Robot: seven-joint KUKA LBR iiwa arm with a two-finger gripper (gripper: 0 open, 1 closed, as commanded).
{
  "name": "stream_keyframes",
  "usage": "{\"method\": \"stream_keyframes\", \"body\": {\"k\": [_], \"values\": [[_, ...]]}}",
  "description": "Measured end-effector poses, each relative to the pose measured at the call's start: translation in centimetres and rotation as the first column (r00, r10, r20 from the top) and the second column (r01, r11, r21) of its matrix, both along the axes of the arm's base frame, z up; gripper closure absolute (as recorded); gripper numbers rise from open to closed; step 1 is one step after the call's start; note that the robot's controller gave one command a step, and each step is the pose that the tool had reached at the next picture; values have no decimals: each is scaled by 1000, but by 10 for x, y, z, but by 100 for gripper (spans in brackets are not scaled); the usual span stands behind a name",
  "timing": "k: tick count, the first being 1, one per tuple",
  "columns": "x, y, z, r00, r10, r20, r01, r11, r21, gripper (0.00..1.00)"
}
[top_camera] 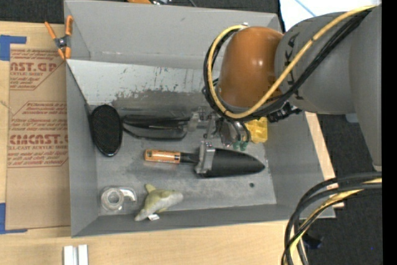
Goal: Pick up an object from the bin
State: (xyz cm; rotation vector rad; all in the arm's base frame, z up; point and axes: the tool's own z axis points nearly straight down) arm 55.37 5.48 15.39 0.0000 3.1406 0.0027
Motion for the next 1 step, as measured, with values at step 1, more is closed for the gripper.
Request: {"method": "stream_keyframes", "body": {"k": [1], "values": [[0, 0, 0, 1000, 0, 0, 0, 1000, 0, 0]]}}
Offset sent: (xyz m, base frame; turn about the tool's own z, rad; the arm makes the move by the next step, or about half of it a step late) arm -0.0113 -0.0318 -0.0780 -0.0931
